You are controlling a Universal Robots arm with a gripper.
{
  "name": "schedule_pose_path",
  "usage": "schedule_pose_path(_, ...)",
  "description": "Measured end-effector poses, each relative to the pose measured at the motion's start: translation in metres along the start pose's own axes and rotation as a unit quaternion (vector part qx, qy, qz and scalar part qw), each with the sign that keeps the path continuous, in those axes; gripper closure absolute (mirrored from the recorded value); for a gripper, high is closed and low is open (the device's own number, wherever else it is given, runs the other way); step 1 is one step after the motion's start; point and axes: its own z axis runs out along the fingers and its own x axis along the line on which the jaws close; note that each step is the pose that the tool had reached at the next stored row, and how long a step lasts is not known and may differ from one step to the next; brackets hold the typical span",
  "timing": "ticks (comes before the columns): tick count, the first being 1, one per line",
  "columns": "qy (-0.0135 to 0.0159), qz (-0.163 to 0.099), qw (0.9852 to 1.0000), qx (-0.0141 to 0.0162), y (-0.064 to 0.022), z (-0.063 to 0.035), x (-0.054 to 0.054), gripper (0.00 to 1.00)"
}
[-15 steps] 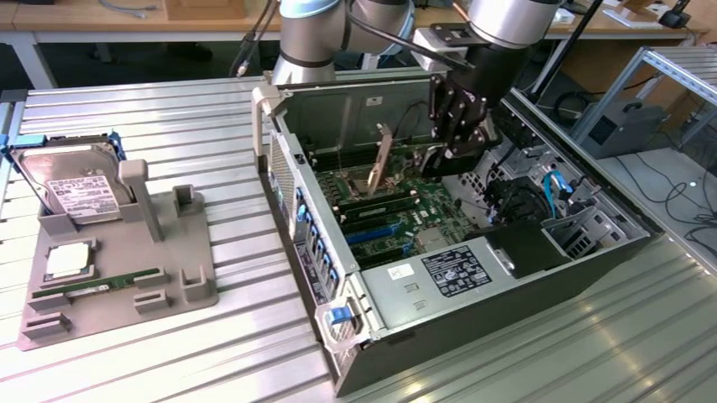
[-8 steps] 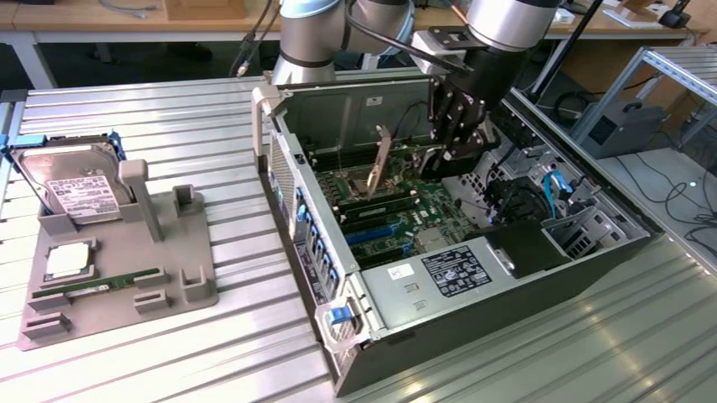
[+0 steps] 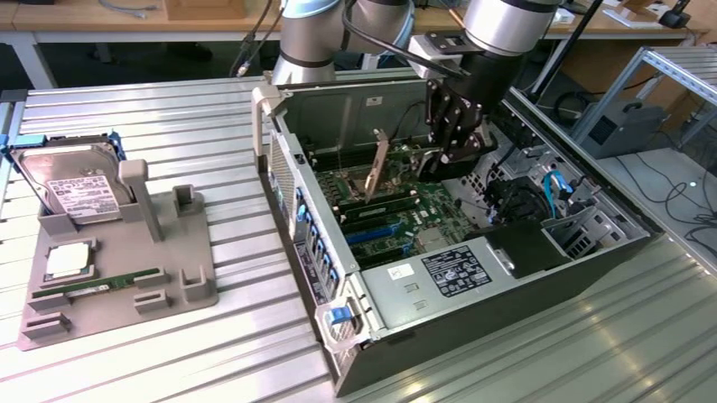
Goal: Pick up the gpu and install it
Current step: 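Insert the gpu into the slot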
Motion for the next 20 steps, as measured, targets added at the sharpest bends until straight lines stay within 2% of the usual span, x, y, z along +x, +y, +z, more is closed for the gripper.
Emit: schedule_pose_path(20,0.0,0.0,1.0,0.0,0.0018,0.0064,0.0012,0.73)
